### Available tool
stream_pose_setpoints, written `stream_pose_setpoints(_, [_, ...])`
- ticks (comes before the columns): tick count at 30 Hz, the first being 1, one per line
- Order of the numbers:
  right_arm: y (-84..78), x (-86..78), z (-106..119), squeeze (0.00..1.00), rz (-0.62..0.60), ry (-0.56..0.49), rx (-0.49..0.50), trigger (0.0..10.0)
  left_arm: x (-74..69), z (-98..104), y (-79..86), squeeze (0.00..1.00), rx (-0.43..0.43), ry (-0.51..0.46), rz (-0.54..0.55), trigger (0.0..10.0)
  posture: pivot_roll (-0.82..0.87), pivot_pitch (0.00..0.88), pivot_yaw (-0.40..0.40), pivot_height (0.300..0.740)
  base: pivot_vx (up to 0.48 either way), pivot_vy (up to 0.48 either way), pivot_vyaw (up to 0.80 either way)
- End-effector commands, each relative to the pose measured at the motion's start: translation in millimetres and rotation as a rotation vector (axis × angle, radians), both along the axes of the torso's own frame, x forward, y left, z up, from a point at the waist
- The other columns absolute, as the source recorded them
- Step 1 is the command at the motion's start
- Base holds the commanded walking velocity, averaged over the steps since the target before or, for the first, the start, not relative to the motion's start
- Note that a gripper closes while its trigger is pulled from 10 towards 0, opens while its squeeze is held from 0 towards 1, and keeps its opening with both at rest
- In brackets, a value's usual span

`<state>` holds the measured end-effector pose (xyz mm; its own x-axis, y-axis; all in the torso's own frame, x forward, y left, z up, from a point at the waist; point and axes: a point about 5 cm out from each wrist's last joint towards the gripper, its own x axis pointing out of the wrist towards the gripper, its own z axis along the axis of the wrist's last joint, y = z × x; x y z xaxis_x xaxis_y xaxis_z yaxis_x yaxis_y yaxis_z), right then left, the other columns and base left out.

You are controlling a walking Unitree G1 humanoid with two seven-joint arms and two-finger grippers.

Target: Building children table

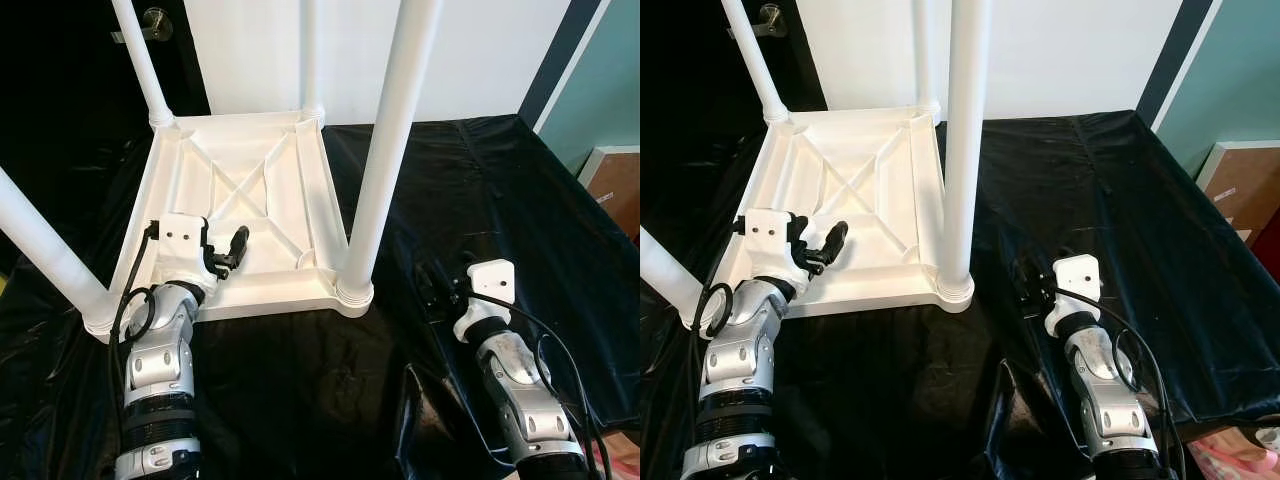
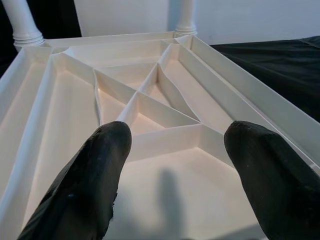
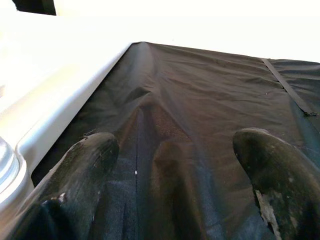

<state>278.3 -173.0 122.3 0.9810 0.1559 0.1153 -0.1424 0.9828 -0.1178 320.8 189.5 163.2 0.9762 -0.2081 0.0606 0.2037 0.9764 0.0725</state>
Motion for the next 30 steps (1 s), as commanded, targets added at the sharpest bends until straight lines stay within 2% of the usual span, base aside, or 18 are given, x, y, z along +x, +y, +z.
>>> stream_pose_setpoints(1, [0.4, 0.3, -6, 0.0, -0.011, 0.029, 0.006, 10.0, 2.1, -3, 11.7, 0.0, -0.027, 0.003, 0.256, 10.0, -0.05, 0.064, -0.048, 0.74, 0.0, 0.0, 0.0])
stream_pose_setpoints(4, [1.3, 1.9, -6, 0.0, -0.019, 0.029, 0.006, 10.0, 3.7, -3, 13.5, 0.0, -0.048, 0.007, 0.259, 10.0, -0.05, 0.062, -0.049, 0.74, 0.0, -0.096, 0.0])
stream_pose_setpoints(19, [0.9, 3.9, -6, 0.0, -0.029, 0.026, 0.006, 10.0, 5.3, 0, 18.8, 0.0, -0.045, -0.001, 0.272, 10.0, -0.04, 0.055, -0.048, 0.74, 0.0, -0.288, 0.0])
stream_pose_setpoints(30, [0.3, 3.0, -7, 0.0, -0.018, 0.029, -0.018, 10.0, 3.2, -4, 23.8, 0.0, -0.025, 0.005, 0.36, 10.0, -0.05, 0.041, -0.043, 0.74, 0.0, 0.0, 0.0])
